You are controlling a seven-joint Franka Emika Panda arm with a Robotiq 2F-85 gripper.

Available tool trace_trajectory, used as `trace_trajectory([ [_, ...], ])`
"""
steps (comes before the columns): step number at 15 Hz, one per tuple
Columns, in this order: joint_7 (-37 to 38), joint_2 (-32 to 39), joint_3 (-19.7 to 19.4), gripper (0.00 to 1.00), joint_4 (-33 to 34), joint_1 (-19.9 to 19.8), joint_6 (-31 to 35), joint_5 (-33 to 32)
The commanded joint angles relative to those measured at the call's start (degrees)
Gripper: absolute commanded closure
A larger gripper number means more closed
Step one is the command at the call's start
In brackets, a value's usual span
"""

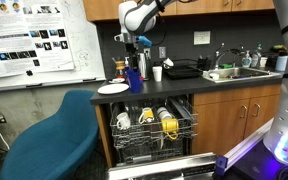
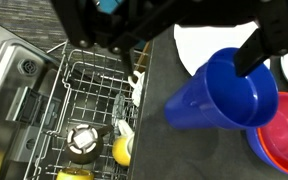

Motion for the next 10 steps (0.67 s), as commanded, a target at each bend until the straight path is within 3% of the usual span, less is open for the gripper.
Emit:
trace_trajectory([
  [1, -1.2, 1.5, -0.1, 0.0, 2.4, -0.1, -1.0, -0.6],
  [10, -1.3, 3.5, 0.0, 0.0, 1.7, -0.9, 0.2, 0.6],
])
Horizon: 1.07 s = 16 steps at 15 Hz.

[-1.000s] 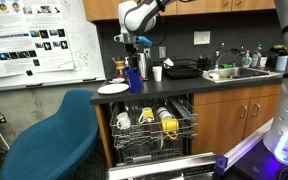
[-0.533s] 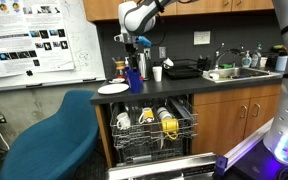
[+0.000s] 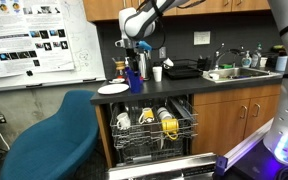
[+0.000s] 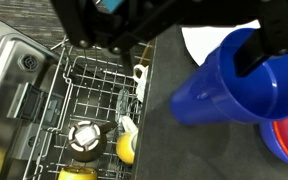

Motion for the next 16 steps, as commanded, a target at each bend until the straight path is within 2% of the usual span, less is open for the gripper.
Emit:
trace_trajectory([
  [1, -1.4, 0.9, 0.2, 0.0, 0.8, -0.7, 0.3, 0.6],
  [9, -1.5, 2.7, 0.5, 0.01, 1.1, -0.8, 1.4, 1.0],
  [10, -1.5, 2.8, 0.5, 0.11, 1.1, -0.8, 1.6, 1.0],
  [11, -1.4, 2.8, 0.5, 0.26, 1.0, -0.8, 1.9, 1.0],
  [12, -1.4, 2.9, 0.4, 0.28, 1.0, -0.9, 2.2, 1.0],
  [16, -1.2, 2.6, 0.4, 0.58, 0.7, -0.9, 3.1, 0.9],
])
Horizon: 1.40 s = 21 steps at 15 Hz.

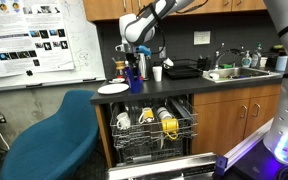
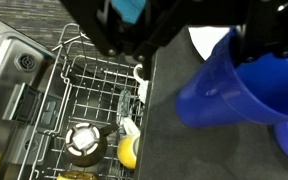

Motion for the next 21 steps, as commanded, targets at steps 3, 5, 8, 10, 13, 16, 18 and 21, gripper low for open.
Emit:
trace_trajectory([
  [3, -1.0, -0.2, 0.2, 0.81, 0.4, -0.7, 1.1, 0.7],
  [5, -0.8, -0.3, 0.1, 0.96, 0.3, -0.8, 1.4, 0.6],
  [8, -0.3, -0.8, 0.0, 1.0, -0.2, -0.7, 2.3, 0.4],
  [10, 0.1, -1.6, 0.2, 0.98, -0.7, -0.5, 2.6, 0.4],
  [13, 0.7, -2.7, 0.5, 0.98, -2.1, -0.1, 3.5, 0.2],
  [16, 2.0, -4.6, 1.1, 0.98, -4.7, 0.4, 4.2, 0.5],
  [18, 3.2, -6.5, 1.6, 0.98, -7.0, 0.8, 4.9, 0.4],
  [21, 5.0, -9.5, 2.5, 0.98, -11.1, 1.2, 6.0, 0.4],
])
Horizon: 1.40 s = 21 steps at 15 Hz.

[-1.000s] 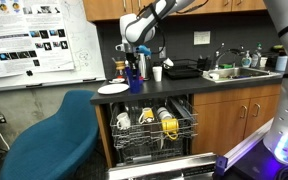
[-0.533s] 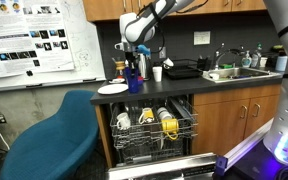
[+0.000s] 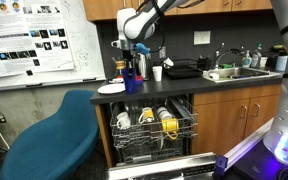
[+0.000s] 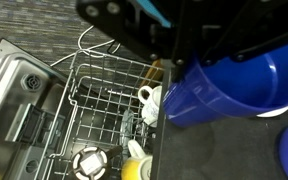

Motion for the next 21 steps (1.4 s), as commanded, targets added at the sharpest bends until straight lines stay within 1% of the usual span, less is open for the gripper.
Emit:
trace_trajectory([
  [1, 2.4, -6.4, 0.7, 0.98, -7.4, 0.3, 1.9, 0.5],
  [5, 4.1, -9.9, 2.0, 0.98, -12.3, 0.7, 3.1, 1.1],
  [7, 4.2, -11.2, 3.0, 0.98, -14.5, 0.7, 4.2, 2.6],
  [12, 3.9, -11.9, 4.7, 0.98, -18.9, 1.1, 7.3, 5.7],
  [21, 7.7, -11.1, 3.8, 0.98, -23.1, 1.2, 16.5, 3.8],
])
